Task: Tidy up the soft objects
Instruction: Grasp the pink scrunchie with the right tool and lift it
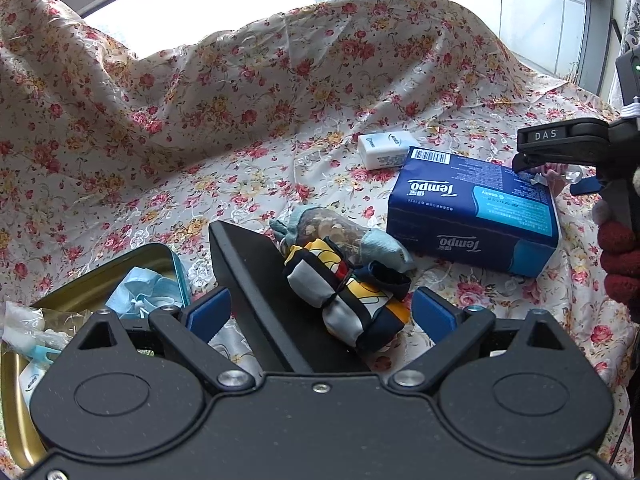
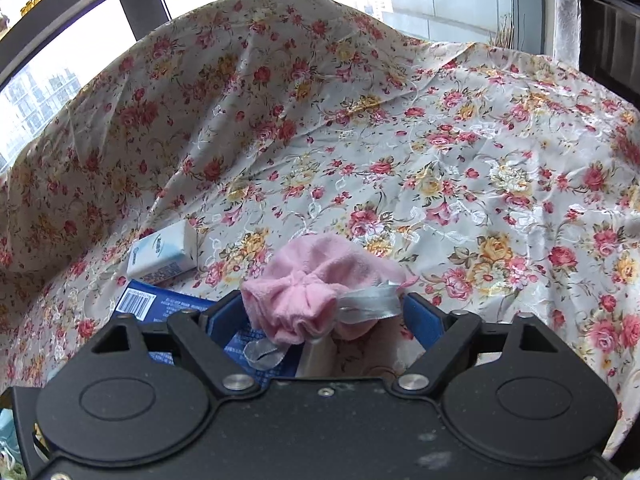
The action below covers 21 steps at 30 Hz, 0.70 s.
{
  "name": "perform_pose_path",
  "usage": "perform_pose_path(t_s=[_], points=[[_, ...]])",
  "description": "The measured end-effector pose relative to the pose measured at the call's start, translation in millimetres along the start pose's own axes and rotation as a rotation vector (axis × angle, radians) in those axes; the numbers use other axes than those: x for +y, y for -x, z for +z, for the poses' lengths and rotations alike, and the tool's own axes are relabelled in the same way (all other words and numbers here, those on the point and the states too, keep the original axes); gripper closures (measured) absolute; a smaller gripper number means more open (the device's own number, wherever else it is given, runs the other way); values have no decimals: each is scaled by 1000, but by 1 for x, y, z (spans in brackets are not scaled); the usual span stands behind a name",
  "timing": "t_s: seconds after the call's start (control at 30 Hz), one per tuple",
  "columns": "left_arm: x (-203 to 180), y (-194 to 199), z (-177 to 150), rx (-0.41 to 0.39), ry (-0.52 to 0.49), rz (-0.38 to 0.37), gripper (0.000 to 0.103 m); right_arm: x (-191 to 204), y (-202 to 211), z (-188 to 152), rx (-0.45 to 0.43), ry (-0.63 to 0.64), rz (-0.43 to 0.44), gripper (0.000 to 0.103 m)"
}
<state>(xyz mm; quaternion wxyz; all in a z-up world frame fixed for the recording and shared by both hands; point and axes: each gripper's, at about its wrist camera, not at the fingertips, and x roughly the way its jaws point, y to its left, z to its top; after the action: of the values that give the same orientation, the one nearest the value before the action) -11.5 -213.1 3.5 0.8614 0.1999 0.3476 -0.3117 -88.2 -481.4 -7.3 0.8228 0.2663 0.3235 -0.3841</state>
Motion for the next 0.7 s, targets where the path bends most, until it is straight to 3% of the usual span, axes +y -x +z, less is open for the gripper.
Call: perform_pose_path(t_s=[0.3, 0.7], points=[[-1, -1, 0, 3, -5, -6, 9, -4, 0, 8, 11, -14, 32, 49], [-1, 0, -1, 3, 0, -10, 9, -13, 19, 4, -30, -49, 35, 62]])
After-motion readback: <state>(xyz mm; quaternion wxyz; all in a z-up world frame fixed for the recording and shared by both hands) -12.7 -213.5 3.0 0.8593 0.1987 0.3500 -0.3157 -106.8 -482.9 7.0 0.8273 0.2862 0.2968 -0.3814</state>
